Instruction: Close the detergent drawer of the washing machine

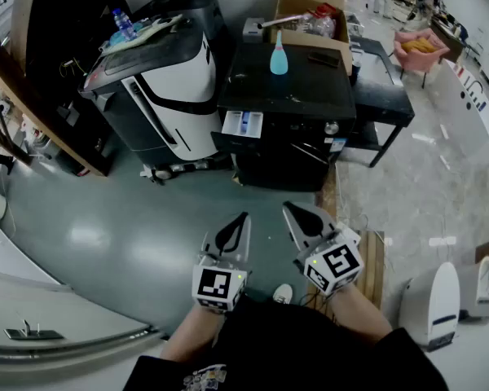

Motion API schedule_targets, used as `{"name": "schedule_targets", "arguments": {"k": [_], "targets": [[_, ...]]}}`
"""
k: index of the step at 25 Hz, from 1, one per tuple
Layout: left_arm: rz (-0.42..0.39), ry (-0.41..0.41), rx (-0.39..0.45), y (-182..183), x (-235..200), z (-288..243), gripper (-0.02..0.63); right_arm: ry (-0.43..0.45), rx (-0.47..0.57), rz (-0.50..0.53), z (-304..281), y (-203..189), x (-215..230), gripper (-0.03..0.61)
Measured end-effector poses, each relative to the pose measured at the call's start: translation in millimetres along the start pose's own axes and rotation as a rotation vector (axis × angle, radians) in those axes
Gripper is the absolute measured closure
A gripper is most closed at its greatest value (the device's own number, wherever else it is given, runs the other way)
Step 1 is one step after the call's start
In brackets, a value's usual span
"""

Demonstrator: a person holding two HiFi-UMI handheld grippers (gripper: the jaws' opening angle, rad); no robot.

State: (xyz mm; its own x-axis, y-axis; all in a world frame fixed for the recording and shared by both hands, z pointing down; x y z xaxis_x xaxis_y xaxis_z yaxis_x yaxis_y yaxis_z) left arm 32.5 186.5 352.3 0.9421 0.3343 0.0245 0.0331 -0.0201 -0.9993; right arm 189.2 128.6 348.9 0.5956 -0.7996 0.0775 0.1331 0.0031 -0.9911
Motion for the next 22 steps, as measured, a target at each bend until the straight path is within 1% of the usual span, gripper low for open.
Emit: {"name": "schedule_targets", "arguments": {"k": [3, 7, 15, 19, 22], "targets": [[-0.018, 0.005, 0.035, 2.2, -0.8, -1.4, 0.611, 0.001, -0.003, -0.002, 0.8, -0.9, 0.3, 0.581], [0.010, 0.006, 0.003, 0.9, 2.0, 0.4, 0.611, 0.002, 0.009, -0.013, 2.6, 0.8, 1.5, 0.580], [-0.016, 0.013, 0.044, 5.1, 2.4, -6.7, 0.611, 0.000, 0.033, -0.024, 5.5, 4.3, 9.7, 0.580], [-0.004, 0.015, 0.034, 6.5, 7.0, -10.1, 0.611, -0.001, 0.044, -0.032, 8.2, 6.2, 16.2, 0.580], [-0.010, 0.014, 0.025, 6.7, 9.7, -13.9, 0.611, 0.000, 0.054, -0.039, 9.7, 6.7, 23.0, 0.580]]}}
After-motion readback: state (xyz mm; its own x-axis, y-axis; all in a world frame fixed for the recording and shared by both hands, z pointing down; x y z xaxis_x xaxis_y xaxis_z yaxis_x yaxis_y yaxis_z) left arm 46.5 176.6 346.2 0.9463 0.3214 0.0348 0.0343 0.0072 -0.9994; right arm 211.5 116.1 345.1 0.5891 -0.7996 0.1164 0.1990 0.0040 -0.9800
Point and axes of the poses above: the fingertips, and each gripper's own axes: z backward along the fingers, x to its right, y out of its top, the point moved 7 cm from there along z, backward along the fingers, and after that the axes turned 7 degrees about x, right-handed, at the moved point
